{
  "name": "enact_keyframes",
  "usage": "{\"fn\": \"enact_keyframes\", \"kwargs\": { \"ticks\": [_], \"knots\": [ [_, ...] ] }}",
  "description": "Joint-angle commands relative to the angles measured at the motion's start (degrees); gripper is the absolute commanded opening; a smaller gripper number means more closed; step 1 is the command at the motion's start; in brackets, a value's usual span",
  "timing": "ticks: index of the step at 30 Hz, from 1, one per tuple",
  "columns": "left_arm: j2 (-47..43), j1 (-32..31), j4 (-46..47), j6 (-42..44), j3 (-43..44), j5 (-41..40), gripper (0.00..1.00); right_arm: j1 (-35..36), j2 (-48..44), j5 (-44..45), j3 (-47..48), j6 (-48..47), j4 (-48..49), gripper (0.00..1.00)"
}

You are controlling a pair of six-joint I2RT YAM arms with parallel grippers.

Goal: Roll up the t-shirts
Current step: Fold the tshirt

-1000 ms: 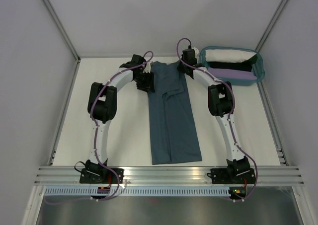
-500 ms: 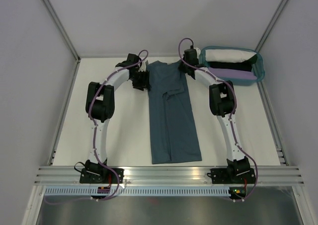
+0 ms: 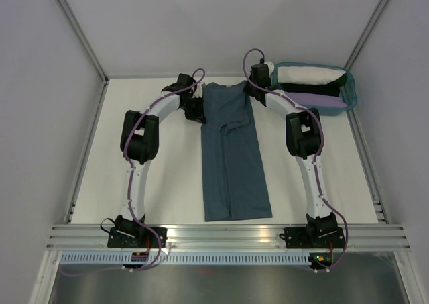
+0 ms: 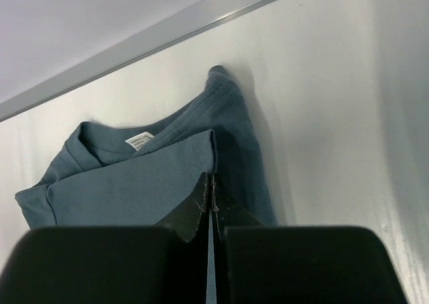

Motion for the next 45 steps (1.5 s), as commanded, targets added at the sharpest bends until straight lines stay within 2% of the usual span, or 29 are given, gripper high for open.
{"fn": "enact_keyframes", "kwargs": {
  "ticks": [1, 8, 18, 20, 22, 23, 26, 27, 34, 37, 42, 45],
  "knots": [
    [0.55, 0.16, -0.75, -0.83, -0.09, 0.19, 0.02, -1.55, -3.58, 2.61, -0.65, -0.37, -0.48, 0.0],
    [0.55, 0.16, -0.66, -0.74, -0.71, 0.1, 0.02, -2.25, -5.68, 2.88, -4.96, 0.69, 2.06, 0.0],
    [0.11, 0.16, -0.75, -0.56, -1.15, 0.9, 0.02, -2.34, -3.31, 0.94, -3.03, 0.6, 1.62, 0.0],
    [-0.33, 0.16, -0.75, -0.21, -1.41, 1.07, 0.02, -2.34, -2.96, 0.42, -2.85, 0.25, 1.71, 0.04],
    [-0.76, 0.16, -0.84, 0.22, -1.59, 1.42, 0.02, -2.34, -2.7, -0.37, -1.81, -0.37, 1.19, 0.11],
    [-1.03, 0.16, -0.84, 0.31, -1.76, 1.94, 0.02, -2.34, -2.26, -0.55, -1.19, -0.63, 0.92, 0.2],
    [-1.99, 0.16, -1.28, 0.84, -1.67, 3.61, 0.24, -2.34, -2.78, -2.39, 0.57, -2.21, -0.48, 0.29],
    [-2.17, 0.16, -1.37, 0.93, -1.67, 4.92, 0.37, -2.25, -3.48, -3.09, 0.14, -2.56, -0.83, 0.31],
    [-5.25, 0.42, -2.77, 1.9, 1.75, 5.03, 0.4, -1.72, -16.3, -3.98, -13.48, -4.58, 2.25, 0.34],
    [-5.34, 0.51, -2.95, 2.95, 4.73, 2.92, 0.41, -1.46, -18.68, -4.68, -16.73, -4.76, -1.1, 0.34],
    [-2.36, 1.04, -3.39, 2.34, 10.88, 1.25, 0.46, 0.73, -23.43, -5.74, -29.45, -3.54, 3.99, 0.36],
    [-0.42, 1.04, -3.48, 1.55, 12.21, 0.81, 0.46, 1.44, -23.53, -5.74, -31.77, -2.39, 4.26, 0.37]
  ]
}}
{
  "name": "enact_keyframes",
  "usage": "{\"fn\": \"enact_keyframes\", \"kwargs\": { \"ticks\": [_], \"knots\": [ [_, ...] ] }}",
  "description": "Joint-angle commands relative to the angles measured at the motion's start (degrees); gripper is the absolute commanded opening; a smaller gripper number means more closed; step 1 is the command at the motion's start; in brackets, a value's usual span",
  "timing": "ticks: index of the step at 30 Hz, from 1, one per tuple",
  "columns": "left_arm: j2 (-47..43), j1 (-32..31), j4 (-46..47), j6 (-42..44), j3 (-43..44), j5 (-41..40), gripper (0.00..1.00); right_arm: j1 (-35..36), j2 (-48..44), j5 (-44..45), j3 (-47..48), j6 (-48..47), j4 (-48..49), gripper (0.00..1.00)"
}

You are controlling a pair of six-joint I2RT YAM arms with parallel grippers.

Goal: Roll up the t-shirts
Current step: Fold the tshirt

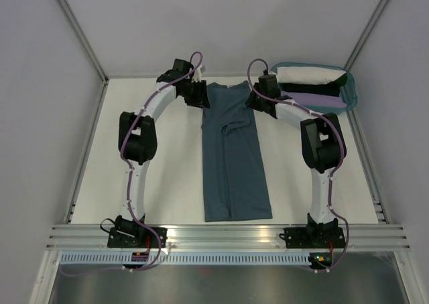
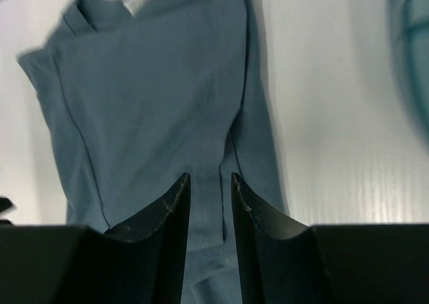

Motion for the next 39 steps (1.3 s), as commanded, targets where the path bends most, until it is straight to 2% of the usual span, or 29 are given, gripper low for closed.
{"fn": "enact_keyframes", "kwargs": {
  "ticks": [1, 6, 18, 27, 32, 33, 36, 39],
  "knots": [
    [1.11, 0.32, -0.22, 0.52, 3.14, -1.73, 0.46, 1.35, -0.89, -0.93, -2.9, 1.0, 1.97, 0.37],
    [3.05, 0.32, -0.13, 0.78, 3.85, -3.4, 0.46, 2.41, 1.57, -0.84, -1.76, 1.0, 1.35, 0.37],
    [3.84, 0.23, -0.22, 1.4, -1.16, -2.7, 0.46, 3.64, 3.95, -2.51, -1.58, 0.91, -0.93, 0.36],
    [4.46, 0.14, -0.13, 1.22, -1.78, -2.08, 0.46, 4.08, 3.25, -1.98, -2.02, 1.09, -1.72, 0.3],
    [4.9, 0.06, -0.22, 1.05, -1.78, -1.82, 0.46, 4.34, 3.68, -2.42, -1.32, 0.73, -1.55, 0.22],
    [4.9, 0.06, -0.31, 1.13, -1.78, -1.82, 0.46, 4.34, 3.78, -2.34, -1.14, 0.47, -1.46, 0.14],
    [4.81, 0.05, -0.31, 1.22, -1.87, -1.82, 0.46, 4.43, 4.56, -2.07, 0.09, 0.21, -1.72, 0.0],
    [4.72, 0.05, -0.31, 1.4, -1.95, -2.17, 0.46, 4.34, 4.66, 0.37, 1.93, 0.29, -3.92, 0.0]
  ]
}}
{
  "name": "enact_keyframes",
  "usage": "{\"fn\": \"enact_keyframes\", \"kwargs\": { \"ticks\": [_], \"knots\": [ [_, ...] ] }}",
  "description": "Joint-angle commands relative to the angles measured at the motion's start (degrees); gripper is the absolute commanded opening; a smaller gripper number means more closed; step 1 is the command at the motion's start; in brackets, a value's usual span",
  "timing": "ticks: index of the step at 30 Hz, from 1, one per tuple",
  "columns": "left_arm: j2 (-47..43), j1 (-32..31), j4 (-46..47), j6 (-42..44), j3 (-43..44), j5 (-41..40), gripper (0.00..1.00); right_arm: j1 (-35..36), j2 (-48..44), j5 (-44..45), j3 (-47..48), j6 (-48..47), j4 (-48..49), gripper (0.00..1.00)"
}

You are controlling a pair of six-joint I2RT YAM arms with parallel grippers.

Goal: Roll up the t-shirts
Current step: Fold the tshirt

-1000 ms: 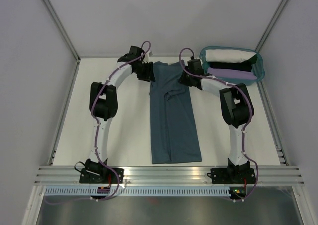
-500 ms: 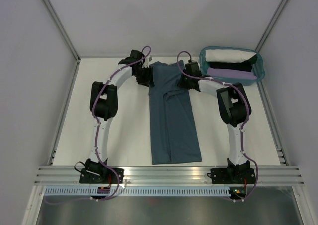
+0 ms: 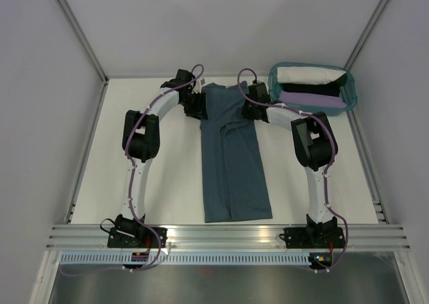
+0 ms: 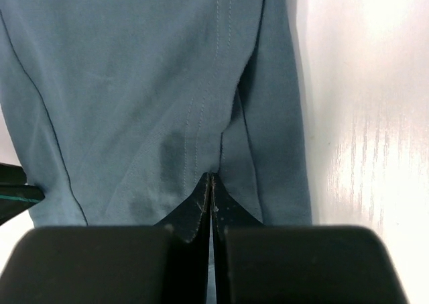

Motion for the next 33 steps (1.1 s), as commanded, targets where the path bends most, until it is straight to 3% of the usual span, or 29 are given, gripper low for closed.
{"fn": "enact_keyframes", "kwargs": {
  "ticks": [1, 16, 19, 22, 25, 28, 33],
  "knots": [
    [0.43, -0.21, 0.39, 1.4, -0.14, 0.21, 0.46, 0.34, -0.22, 2.25, 3.16, 0.03, -1.45, 0.0],
    [-0.7, -0.12, 0.22, 2.01, 0.04, 0.12, 0.46, 0.16, -6.98, 5.5, -1.85, -0.85, -2.42, 0.0],
    [-3.77, -0.21, 0.22, 2.98, 0.04, 0.21, 0.47, 0.08, -10.49, 9.19, -1.94, -1.9, -6.98, 0.13],
    [-8.43, -0.38, 0.04, 5.08, -1.1, 0.91, 0.47, -0.01, -17.08, 12.53, -5.09, -2.95, -12.78, 0.39],
    [-15.01, -1.43, -0.13, 7.9, -4.7, 2.05, 0.48, 0.08, -25.51, 13.59, -11.67, -3.13, -19.28, 0.46],
    [-23.8, -4.14, -0.83, 14.48, -11.9, 3.72, 0.49, 0.34, -35.35, 12.45, -20.72, -1.29, -25.96, 0.46],
    [-40.23, -13.72, -3.46, 28.45, -32.1, 2.68, 0.51, 5.43, -53.0, 11.05, -34.0, 3.71, -36.68, 0.46]
  ]
}}
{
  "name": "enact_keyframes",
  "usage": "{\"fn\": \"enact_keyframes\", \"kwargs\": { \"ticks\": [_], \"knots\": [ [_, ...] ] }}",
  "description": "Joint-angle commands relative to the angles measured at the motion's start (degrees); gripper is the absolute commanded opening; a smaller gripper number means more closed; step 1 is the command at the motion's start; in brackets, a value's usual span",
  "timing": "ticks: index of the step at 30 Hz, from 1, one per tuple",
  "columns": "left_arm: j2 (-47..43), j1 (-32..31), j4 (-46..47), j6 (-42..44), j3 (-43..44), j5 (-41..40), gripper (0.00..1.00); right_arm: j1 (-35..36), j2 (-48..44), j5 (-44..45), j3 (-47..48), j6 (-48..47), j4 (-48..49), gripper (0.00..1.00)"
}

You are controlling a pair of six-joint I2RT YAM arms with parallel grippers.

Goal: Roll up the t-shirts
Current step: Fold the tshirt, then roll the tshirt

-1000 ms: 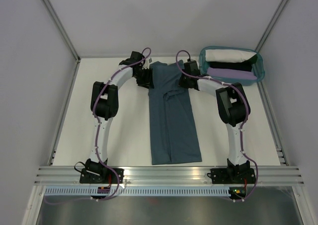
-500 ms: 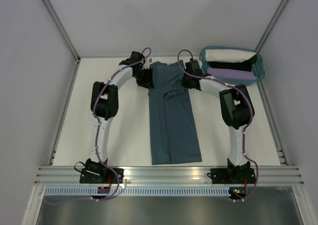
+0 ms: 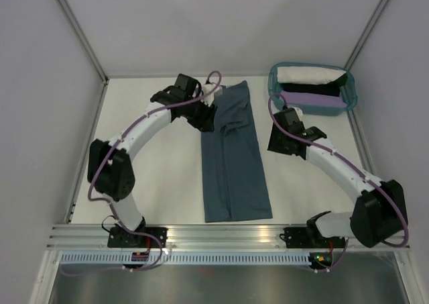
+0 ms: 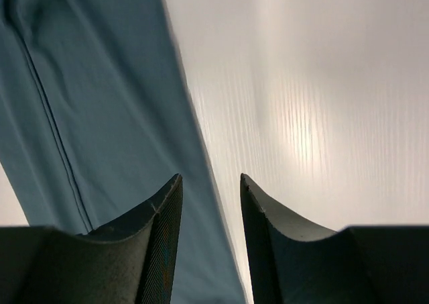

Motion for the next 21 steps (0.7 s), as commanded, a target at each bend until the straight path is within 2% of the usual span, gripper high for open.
{"fn": "enact_keyframes", "kwargs": {
  "ticks": [1, 2, 3, 5, 6, 8, 9, 10, 12, 14, 16, 21],
  "knots": [
    [-14.05, -11.03, -3.47, 14.14, -11.61, 0.49, 0.51, 4.73, -9.41, -1.13, -6.08, 4.83, -11.77, 0.46],
    [-16.45, -13.78, -4.17, 17.38, -17.91, -0.39, 0.51, 7.44, -13.96, -1.49, -8.44, 6.58, -14.14, 0.46],
    [-19.43, -19.63, -4.53, 18.46, -21.37, -1.7, 0.51, 8.69, -16.18, -2.1, -9.86, 8.17, -14.94, 0.46],
    [-27.17, -26.08, -4.62, 20.04, -30.83, -6.1, 0.52, 11.93, -22.48, -4.21, -14.67, 12.74, -17.31, 0.46],
    [-29.63, -32.29, -5.14, 20.05, -33.59, -7.5, 0.52, 12.39, -24.44, -5.43, -16.53, 13.71, -17.76, 0.46],
    [-36.38, -38.99, -7.84, 19.7, -40.26, -10.41, 0.53, 13.01, -29.44, -7.72, -21.53, 16.96, -18.64, 0.41],
    [-36.51, -38.51, -10.31, 20.13, -40.65, -7.63, 0.53, 13.18, -31.21, -8.34, -23.04, 18.54, -18.47, 0.41],
    [-33.64, -37.72, -10.85, 18.22, -41.52, -9.61, 0.58, 13.62, -32.88, -10.0, -25.49, 20.21, -17.34, 0.4],
    [-31.16, -38.15, -11.73, 17.32, -42.84, -17.06, 0.57, 14.15, -37.8, -11.07, -27.35, 21.01, -15.49, 0.38],
    [-32.37, -38.85, -13.14, 21.61, -43.81, -18.15, 0.57, 14.59, -41.31, -11.07, -28.15, 20.67, -14.08, 0.38],
    [-35.0, -40.08, -11.14, 27.65, -43.29, -16.58, 0.6, 14.59, -42.65, -11.16, -26.23, 18.92, -12.85, 0.39],
    [-42.22, -44.37, -2.44, 36.65, -45.47, -8.84, 0.63, 14.59, -39.85, -9.15, -17.35, 6.11, -10.47, 0.45]
  ]
}}
